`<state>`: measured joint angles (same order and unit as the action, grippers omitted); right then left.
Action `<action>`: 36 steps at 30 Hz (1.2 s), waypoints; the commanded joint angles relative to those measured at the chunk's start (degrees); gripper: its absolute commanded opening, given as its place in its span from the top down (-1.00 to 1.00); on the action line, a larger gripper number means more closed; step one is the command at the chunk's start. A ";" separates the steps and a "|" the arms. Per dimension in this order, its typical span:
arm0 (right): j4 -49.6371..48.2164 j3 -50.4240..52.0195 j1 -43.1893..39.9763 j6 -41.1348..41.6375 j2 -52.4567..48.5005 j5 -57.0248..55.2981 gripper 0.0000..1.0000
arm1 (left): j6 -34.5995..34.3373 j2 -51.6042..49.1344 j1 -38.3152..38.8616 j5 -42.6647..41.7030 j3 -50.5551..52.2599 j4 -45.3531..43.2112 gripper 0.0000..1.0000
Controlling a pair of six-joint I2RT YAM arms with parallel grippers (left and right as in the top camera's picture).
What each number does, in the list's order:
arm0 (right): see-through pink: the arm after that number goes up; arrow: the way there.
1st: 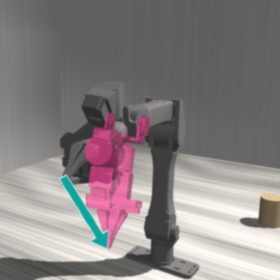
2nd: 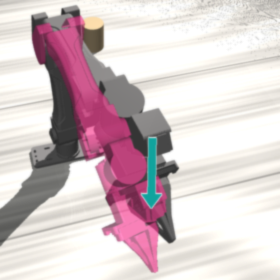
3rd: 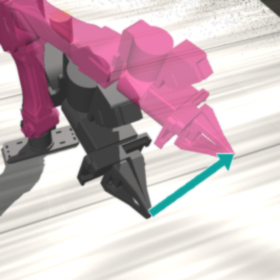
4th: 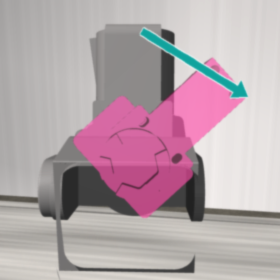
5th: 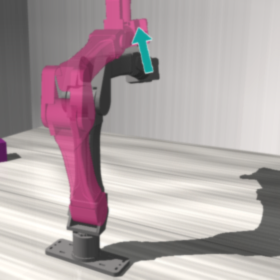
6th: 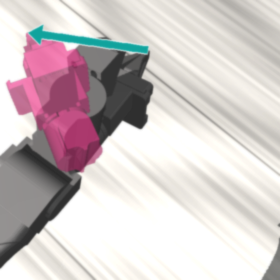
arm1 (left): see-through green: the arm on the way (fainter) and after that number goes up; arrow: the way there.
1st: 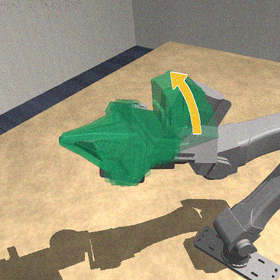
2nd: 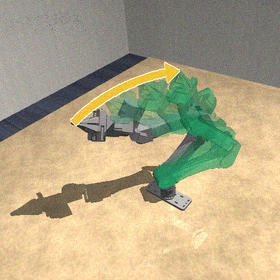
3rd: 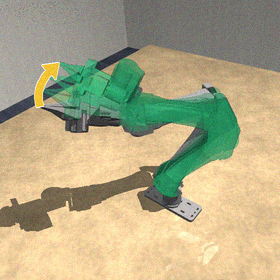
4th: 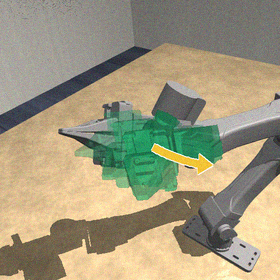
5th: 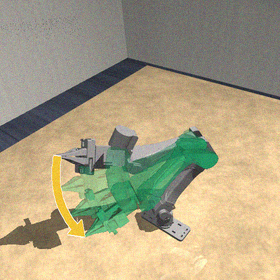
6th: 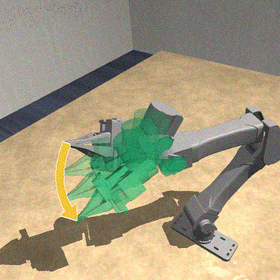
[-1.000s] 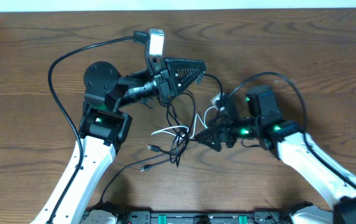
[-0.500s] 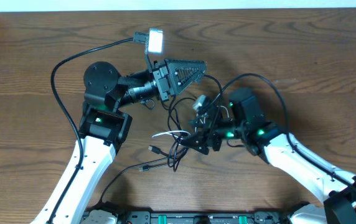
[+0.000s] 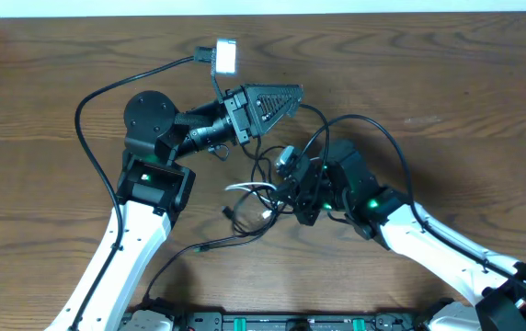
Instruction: Untangle cables
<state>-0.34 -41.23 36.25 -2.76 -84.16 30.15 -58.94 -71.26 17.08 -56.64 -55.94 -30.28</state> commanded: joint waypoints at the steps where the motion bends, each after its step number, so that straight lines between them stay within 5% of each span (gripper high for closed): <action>1: 2.71 0.07 -3.10 2.78 1.79 -5.31 0.98 | 0.76 0.20 -0.02 -0.44 -0.57 0.39 0.83; 3: 5.35 0.00 -5.35 5.09 4.04 -6.29 0.98 | 3.15 0.20 -0.02 -1.20 -0.55 3.06 0.66; 9: 14.32 -0.02 -13.60 13.38 14.58 -10.36 0.98 | 15.93 0.17 -0.02 -0.85 -0.55 17.68 -0.83; 16: 24.33 -0.02 -21.05 21.46 28.79 -20.65 0.97 | 26.43 0.15 0.00 14.23 -0.55 40.61 -0.89; 27: 26.51 -0.02 -22.08 23.56 38.25 -17.42 0.98 | 40.30 0.09 0.00 39.10 -0.55 58.58 -0.97; 32: 26.99 -0.02 -22.08 23.52 38.36 -18.69 0.98 | 40.57 0.09 0.04 38.12 -0.55 61.81 -0.99; 36: 31.65 -0.02 -22.08 22.29 36.50 -18.88 0.91 | 40.52 0.09 0.04 28.87 -0.55 61.94 -0.95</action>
<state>28.64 -41.12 14.57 19.99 -46.13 11.94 -20.18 -71.26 17.04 -21.78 -55.96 31.51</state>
